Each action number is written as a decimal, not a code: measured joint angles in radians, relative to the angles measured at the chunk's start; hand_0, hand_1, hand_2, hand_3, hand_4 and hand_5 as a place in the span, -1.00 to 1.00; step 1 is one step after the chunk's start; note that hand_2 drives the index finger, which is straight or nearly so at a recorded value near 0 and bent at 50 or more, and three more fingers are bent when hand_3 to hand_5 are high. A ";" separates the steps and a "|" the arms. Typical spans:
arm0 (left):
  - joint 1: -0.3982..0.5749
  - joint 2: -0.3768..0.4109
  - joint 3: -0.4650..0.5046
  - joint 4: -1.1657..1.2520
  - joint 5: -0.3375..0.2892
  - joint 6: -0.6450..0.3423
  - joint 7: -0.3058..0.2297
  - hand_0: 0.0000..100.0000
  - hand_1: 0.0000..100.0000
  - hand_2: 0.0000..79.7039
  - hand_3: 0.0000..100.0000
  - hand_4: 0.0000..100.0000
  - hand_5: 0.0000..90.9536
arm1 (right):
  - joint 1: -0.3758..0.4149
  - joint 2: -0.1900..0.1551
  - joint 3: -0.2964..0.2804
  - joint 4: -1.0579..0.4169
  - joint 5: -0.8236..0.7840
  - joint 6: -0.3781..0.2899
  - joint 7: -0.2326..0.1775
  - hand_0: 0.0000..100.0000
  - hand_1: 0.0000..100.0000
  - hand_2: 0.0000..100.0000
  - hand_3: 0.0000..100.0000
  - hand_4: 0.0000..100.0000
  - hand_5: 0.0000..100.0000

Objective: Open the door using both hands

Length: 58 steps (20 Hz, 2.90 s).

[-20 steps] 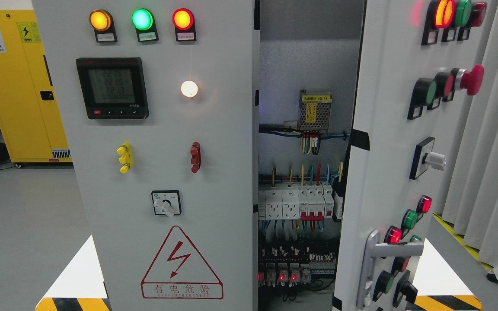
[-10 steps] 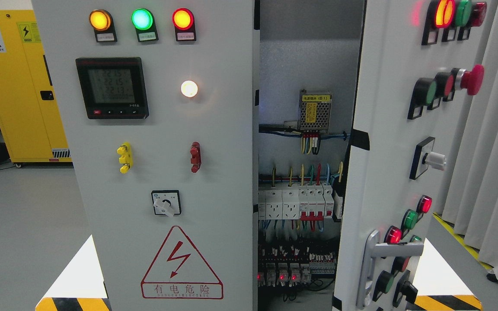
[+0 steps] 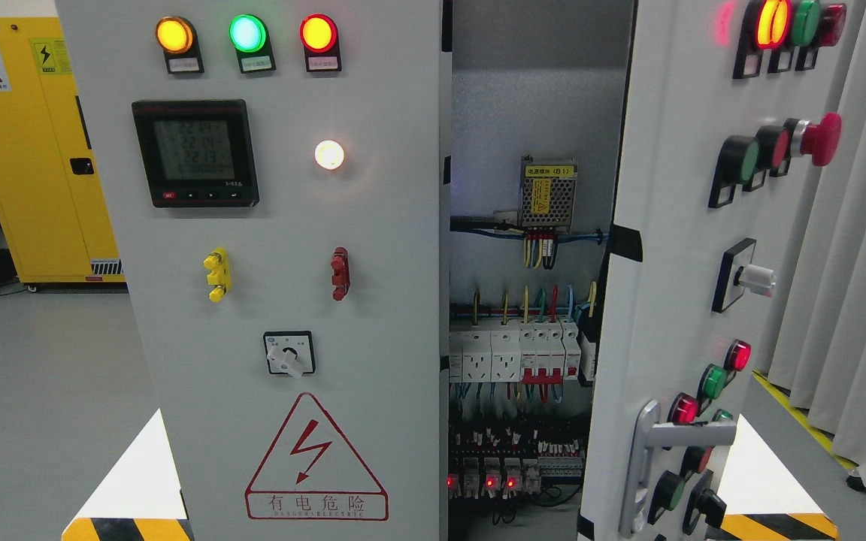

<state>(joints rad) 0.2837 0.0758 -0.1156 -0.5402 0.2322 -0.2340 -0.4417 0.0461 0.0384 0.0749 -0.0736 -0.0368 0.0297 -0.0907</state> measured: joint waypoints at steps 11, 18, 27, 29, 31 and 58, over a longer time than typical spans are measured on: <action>0.075 0.210 -0.018 -0.627 0.063 -0.143 -0.189 -0.76 0.11 -1.00 -1.00 -1.00 -1.00 | 0.000 -0.001 0.000 0.000 0.000 0.000 0.000 -1.00 0.00 -0.92 -1.00 -1.00 -1.00; -0.006 0.326 -0.067 -0.905 0.152 -0.103 -0.340 -0.76 0.11 -1.00 -1.00 -1.00 -1.00 | 0.000 -0.002 0.000 0.000 0.000 0.000 0.000 -1.00 0.00 -0.92 -1.00 -1.00 -1.00; -0.253 0.419 -0.111 -1.148 0.363 0.229 -0.512 -0.76 0.11 -1.00 -1.00 -1.00 -1.00 | 0.000 -0.002 0.000 0.000 0.000 0.000 0.000 -1.00 0.00 -0.92 -1.00 -1.00 -1.00; -0.307 0.428 -0.115 -1.194 0.386 0.304 -0.517 -0.76 0.11 -1.00 -1.00 -1.00 -1.00 | 0.000 -0.002 0.000 0.001 0.000 0.000 0.000 -1.00 0.00 -0.92 -1.00 -1.00 -1.00; -0.361 0.431 -0.118 -1.233 0.403 0.385 -0.496 -0.76 0.11 -1.00 -1.00 -1.00 -1.00 | 0.000 -0.002 0.000 0.001 0.000 0.000 0.000 -1.00 0.00 -0.92 -1.00 -1.00 -1.00; -1.320 0.178 -0.135 -1.105 0.688 1.022 -0.187 -0.76 0.11 -1.00 -1.00 -1.00 -1.00 | 0.000 -0.024 0.001 0.000 0.000 0.000 0.001 -1.00 0.00 -0.92 -1.00 -1.00 -1.00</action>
<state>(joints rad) -1.0359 0.2538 -0.2508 -1.6454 0.9201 0.7884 -0.6285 0.0459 0.0139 0.0755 -0.0732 -0.0368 0.0297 -0.0897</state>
